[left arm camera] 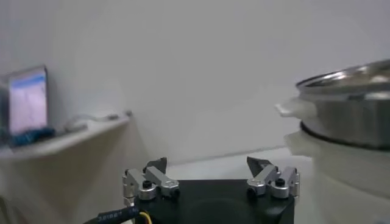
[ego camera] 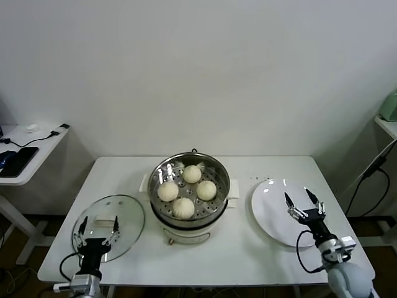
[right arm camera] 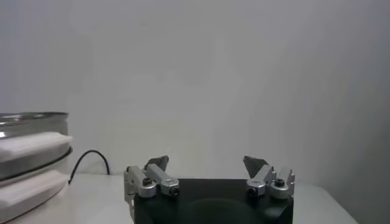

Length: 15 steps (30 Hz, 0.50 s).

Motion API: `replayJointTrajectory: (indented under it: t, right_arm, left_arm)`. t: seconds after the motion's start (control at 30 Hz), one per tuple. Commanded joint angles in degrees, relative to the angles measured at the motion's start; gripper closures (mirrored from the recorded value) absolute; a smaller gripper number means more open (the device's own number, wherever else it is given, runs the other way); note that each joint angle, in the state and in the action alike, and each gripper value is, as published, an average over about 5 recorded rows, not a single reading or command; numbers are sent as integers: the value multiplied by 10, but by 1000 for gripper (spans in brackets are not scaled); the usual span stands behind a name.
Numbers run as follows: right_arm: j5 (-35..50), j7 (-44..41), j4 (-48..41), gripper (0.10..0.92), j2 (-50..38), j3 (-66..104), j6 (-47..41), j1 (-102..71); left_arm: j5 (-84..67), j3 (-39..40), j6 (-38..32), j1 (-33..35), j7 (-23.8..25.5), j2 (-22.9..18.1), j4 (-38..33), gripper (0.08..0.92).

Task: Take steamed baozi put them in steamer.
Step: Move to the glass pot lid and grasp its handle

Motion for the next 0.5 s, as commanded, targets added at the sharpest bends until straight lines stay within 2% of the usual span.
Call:
replayJointTrajectory:
  t: [0.03,0.27,0.5]
  right_arm:
    - [-56,36,5,203,65,23,21,-49]
    - [-71,66,12,203,71,20,-12,-48]
    - [-76,75,14,203,69,17,-25,-45]
  left_arm:
    - [457,-32,-66,-14,-126,25,94,177]
    - [650,-33,-35,-16,-169,66,164,177]
    - [708,-23,-2,-41,-181,73,211,177]
